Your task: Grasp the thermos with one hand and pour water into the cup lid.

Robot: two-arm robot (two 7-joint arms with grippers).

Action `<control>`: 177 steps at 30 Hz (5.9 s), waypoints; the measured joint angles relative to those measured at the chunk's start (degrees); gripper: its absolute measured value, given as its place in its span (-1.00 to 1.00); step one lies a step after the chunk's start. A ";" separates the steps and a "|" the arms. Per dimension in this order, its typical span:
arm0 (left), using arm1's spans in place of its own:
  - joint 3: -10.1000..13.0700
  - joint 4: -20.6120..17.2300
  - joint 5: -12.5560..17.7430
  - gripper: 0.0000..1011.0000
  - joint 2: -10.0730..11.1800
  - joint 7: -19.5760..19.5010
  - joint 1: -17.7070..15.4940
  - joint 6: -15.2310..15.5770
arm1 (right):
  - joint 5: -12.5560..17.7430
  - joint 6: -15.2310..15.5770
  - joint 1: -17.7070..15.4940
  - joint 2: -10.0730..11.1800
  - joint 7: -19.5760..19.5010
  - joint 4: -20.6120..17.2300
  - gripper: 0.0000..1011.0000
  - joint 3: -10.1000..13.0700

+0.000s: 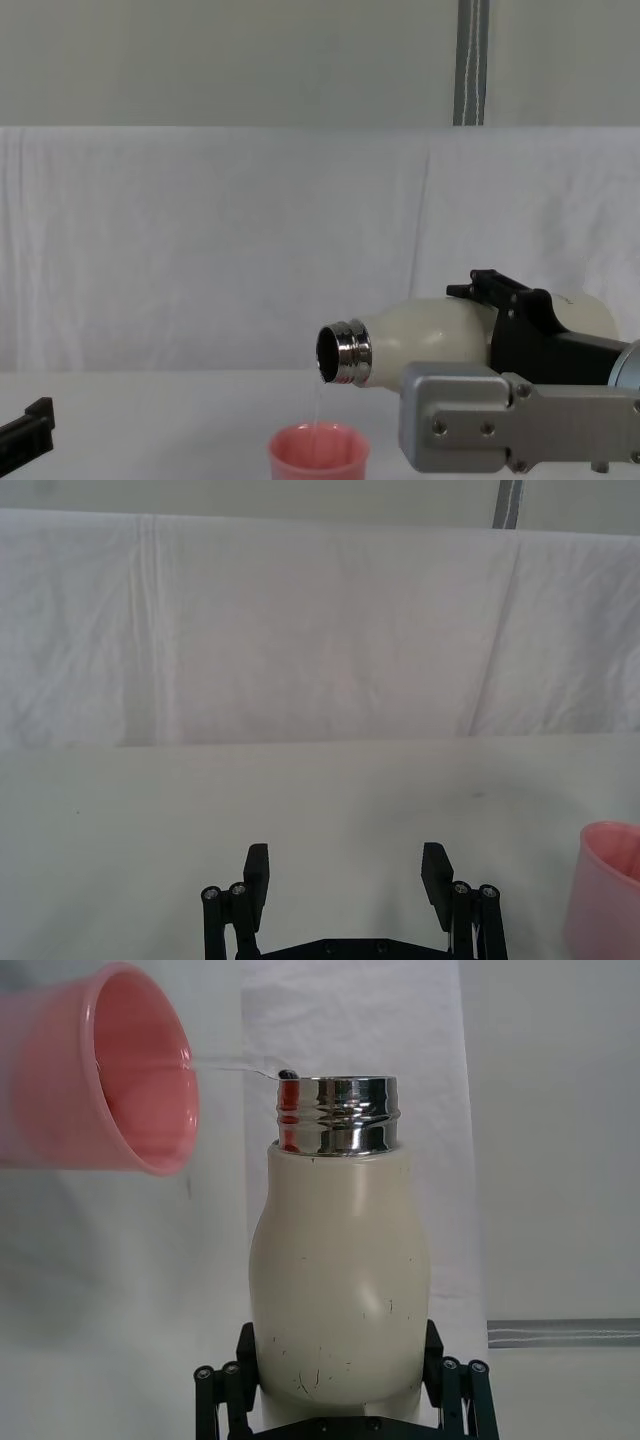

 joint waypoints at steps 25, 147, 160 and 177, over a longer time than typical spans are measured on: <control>0.00 0.00 0.00 0.98 0.01 0.00 0.00 0.00 | -0.45 0.56 0.22 0.46 0.77 -0.95 0.88 -0.08; 0.00 0.00 0.00 0.98 0.00 0.00 0.00 0.00 | 46.56 -12.21 -8.50 -13.07 2.83 3.80 0.88 23.21; 0.00 0.00 0.00 0.98 0.00 0.00 0.00 0.00 | 55.23 -12.13 -9.56 -15.23 5.06 5.01 0.88 26.32; 0.00 0.00 0.00 0.98 0.00 0.00 0.00 0.00 | 61.64 -9.43 -10.61 -15.30 7.04 5.47 0.88 27.86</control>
